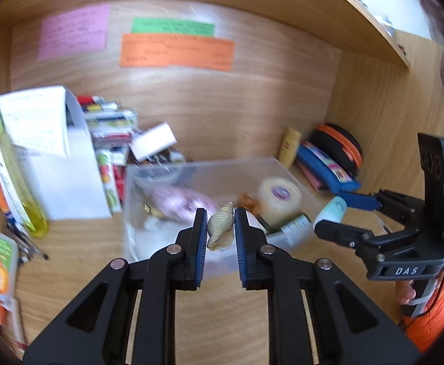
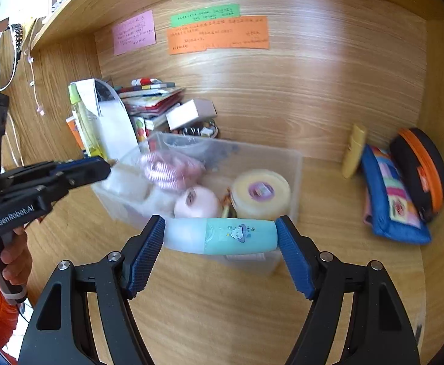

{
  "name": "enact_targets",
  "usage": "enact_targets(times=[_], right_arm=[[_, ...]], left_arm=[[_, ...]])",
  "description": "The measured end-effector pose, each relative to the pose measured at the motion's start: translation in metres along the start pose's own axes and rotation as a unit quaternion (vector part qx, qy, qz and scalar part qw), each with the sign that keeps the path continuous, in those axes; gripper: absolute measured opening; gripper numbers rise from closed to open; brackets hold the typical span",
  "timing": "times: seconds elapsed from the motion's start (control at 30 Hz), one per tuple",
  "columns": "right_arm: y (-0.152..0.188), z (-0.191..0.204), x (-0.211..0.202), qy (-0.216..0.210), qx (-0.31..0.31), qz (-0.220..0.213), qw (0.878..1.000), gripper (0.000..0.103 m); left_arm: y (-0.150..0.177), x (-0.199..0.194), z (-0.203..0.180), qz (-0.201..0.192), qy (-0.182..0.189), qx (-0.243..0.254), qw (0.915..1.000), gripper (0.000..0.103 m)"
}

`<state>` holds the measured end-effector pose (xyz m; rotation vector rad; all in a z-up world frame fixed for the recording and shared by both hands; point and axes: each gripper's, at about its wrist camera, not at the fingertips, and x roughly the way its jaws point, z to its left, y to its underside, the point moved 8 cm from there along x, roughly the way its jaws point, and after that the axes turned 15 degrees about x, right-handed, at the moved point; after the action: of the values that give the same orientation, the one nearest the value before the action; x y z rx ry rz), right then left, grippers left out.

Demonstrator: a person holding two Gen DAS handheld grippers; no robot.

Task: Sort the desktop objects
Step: 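Carry the light blue tube and beige seashell over the clear box with both tools, then open the right tool to drop the tube in the box while the left tool releases the seashell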

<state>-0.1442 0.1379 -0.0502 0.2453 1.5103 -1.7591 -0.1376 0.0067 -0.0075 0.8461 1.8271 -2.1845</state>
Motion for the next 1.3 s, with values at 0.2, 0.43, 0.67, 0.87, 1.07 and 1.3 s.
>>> enact_targets(times=[0.2, 0.43, 0.67, 0.87, 1.07, 1.3], right_arm=[[-0.028, 0.016, 0.022, -0.015, 0.007, -0.001, 1.000, 0.071], [-0.056, 0.030, 0.052, 0.003, -0.003, 0.006, 1.000, 0.071], [-0.049, 0.020, 0.097, 0.015, 0.073, 0.037, 0.997, 0.071], [-0.033, 0.021, 0.109, 0.031, 0.052, 0.043, 0.997, 0.071], [-0.026, 0.027, 0.113, 0.035, 0.039, 0.038, 0.998, 0.072], [-0.024, 0.030, 0.113, 0.071, 0.002, 0.011, 0.997, 0.072]], left_arm=[[-0.013, 0.011, 0.031, 0.004, -0.024, -0.009, 0.9997, 0.017], [-0.013, 0.039, 0.052, 0.017, -0.035, -0.029, 0.9988, 0.017], [0.006, 0.060, 0.063, 0.040, -0.039, -0.036, 0.9978, 0.017], [0.015, 0.069, 0.064, 0.055, -0.033, -0.040, 0.9971, 0.017], [0.019, 0.077, 0.061, 0.063, -0.037, -0.030, 0.9969, 0.017], [0.018, 0.076, 0.061, 0.053, -0.036, -0.025, 0.9977, 0.017]])
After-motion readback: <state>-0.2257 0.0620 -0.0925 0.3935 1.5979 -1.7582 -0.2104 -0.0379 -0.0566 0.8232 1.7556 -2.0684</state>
